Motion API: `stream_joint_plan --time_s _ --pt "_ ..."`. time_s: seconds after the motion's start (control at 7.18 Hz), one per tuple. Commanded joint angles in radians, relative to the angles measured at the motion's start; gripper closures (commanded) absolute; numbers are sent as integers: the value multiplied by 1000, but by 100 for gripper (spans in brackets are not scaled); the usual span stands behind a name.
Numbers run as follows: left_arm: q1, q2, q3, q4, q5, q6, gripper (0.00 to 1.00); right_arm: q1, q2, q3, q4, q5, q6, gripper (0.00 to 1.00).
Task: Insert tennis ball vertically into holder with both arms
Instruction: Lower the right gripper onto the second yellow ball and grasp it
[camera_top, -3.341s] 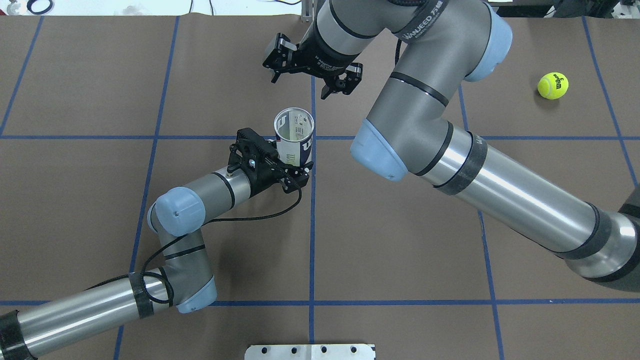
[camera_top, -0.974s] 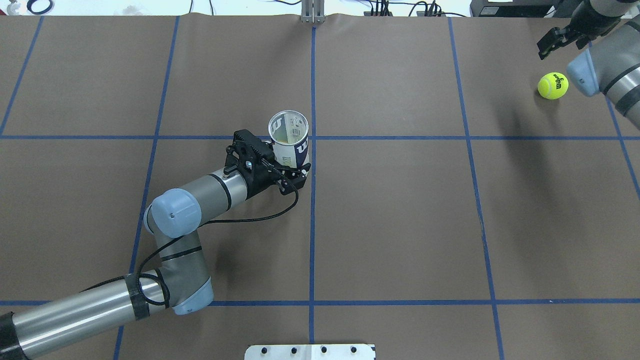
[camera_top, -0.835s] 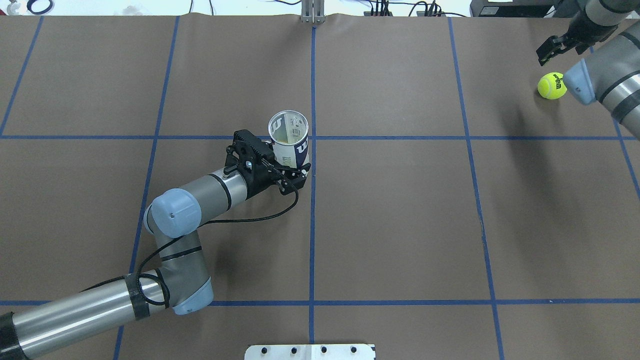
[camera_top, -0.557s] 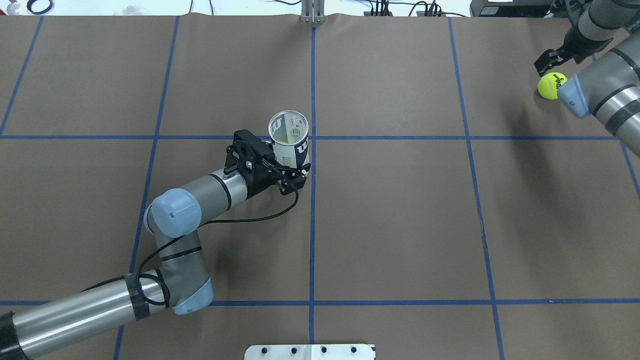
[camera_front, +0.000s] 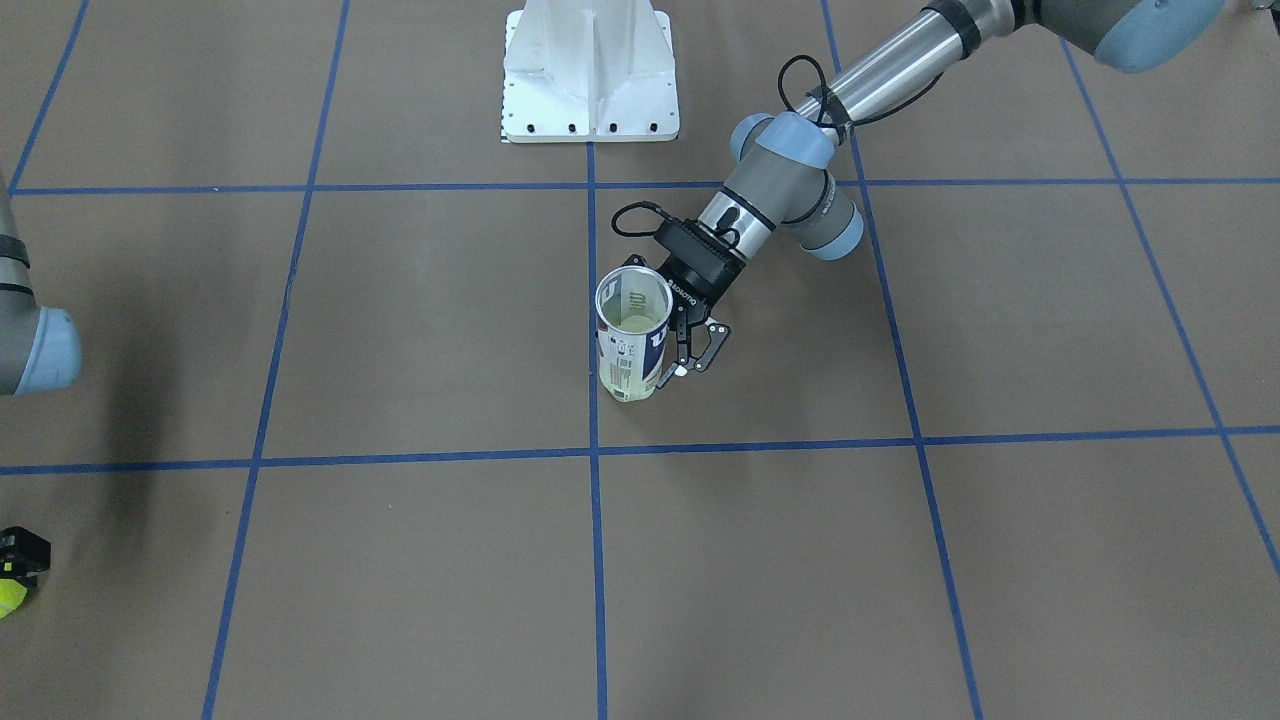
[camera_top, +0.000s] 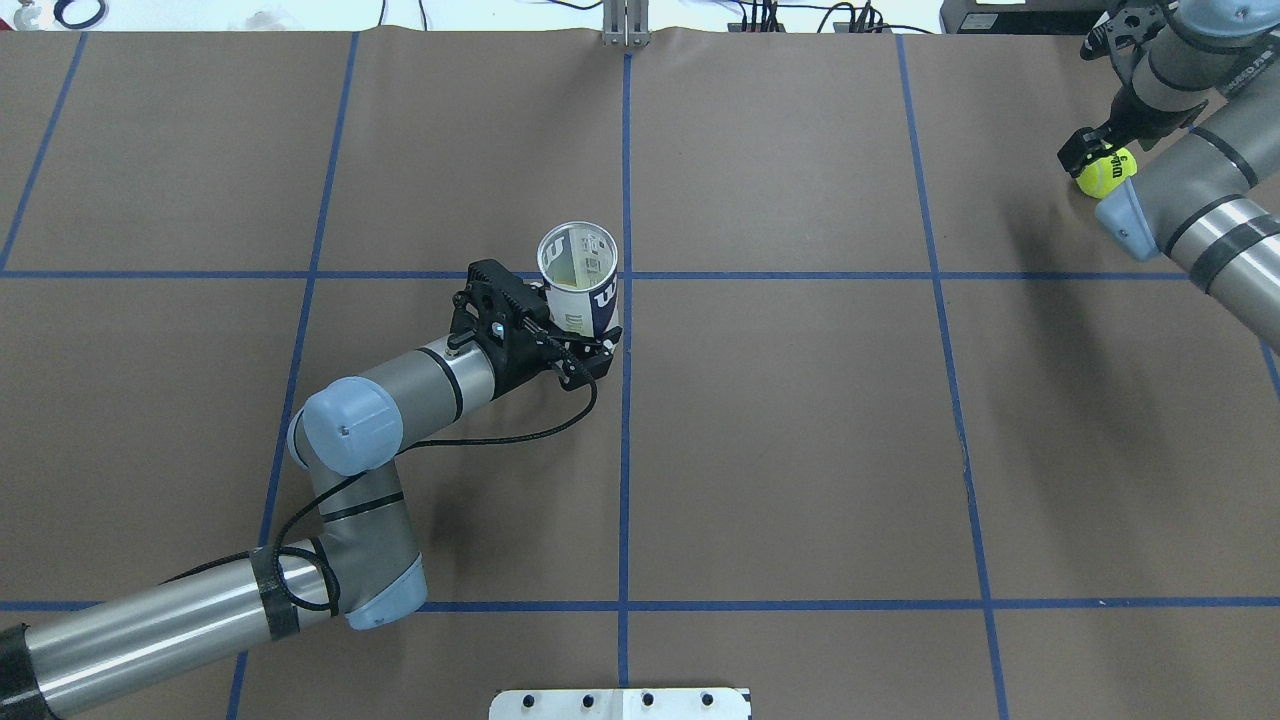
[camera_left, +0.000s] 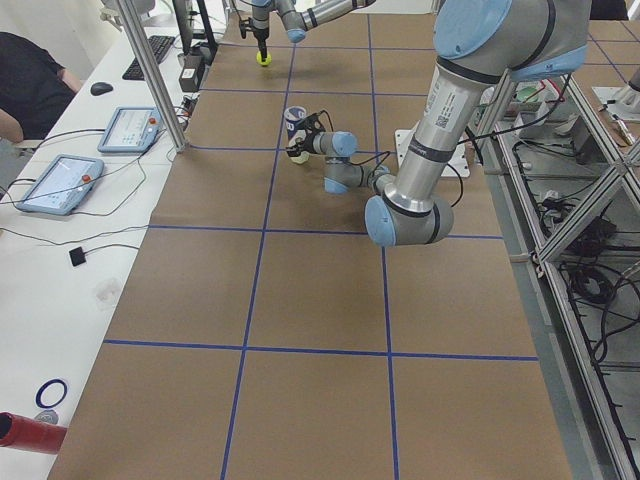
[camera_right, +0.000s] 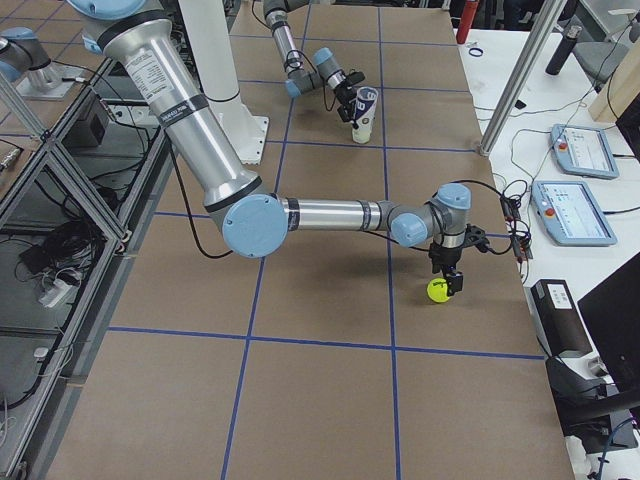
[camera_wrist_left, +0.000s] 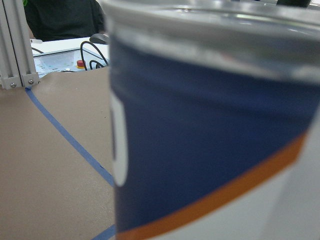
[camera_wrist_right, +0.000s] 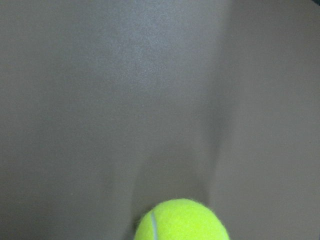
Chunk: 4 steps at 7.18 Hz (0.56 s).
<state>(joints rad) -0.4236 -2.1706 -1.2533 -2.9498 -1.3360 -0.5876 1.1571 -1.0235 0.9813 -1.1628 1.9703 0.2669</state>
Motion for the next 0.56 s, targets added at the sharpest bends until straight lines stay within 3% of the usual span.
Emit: stream_joint_plan --time_s 0.0,0.14,0.28,0.42 --pt "0 -1 0 0 0 0 1 -5 -1 -12 0 -1 -2 2" --pt "-1 -2 0 0 -2 0 1 -7 -3 -13 0 -1 -2 4" --pt "-1 -2 0 2 -2 0 1 -7 -3 -13 0 -2 0 29" --pt "-1 -2 0 2 -2 0 1 -7 -3 -13 -1 -2 -3 78"
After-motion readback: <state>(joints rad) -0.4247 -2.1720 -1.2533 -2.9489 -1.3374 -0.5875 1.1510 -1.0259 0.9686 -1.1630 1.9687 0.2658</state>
